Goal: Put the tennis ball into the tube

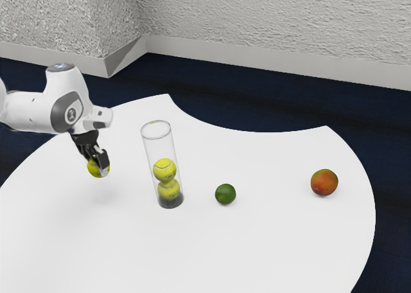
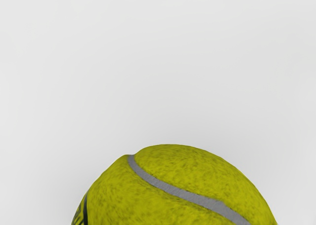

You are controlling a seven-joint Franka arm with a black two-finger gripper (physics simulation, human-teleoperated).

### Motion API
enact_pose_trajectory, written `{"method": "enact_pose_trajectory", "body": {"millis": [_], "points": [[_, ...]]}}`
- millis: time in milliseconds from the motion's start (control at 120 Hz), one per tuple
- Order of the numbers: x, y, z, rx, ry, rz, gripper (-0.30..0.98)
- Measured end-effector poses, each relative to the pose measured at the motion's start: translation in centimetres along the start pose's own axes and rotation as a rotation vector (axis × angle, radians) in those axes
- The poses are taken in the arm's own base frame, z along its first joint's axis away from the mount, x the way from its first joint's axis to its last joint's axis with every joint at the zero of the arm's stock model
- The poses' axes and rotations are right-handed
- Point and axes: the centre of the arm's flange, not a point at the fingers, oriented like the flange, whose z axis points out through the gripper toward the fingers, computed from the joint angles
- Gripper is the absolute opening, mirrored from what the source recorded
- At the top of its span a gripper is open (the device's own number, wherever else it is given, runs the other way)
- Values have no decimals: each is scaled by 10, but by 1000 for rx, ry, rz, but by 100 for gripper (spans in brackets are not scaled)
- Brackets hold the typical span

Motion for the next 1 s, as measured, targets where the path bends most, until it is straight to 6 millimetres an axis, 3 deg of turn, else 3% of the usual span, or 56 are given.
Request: {"method": "enact_pose_trajectory", "body": {"millis": [208,425,600,717,833,1000], "points": [[6,28,-103,-3,87,6,21],[28,45,-173,-31,99,47,21],[50,80,-214,-44,109,125,21],[68,119,-229,-56,107,205,23],[93,156,-217,-85,82,284,24],[97,145,-202,-100,57,273,25]]}}
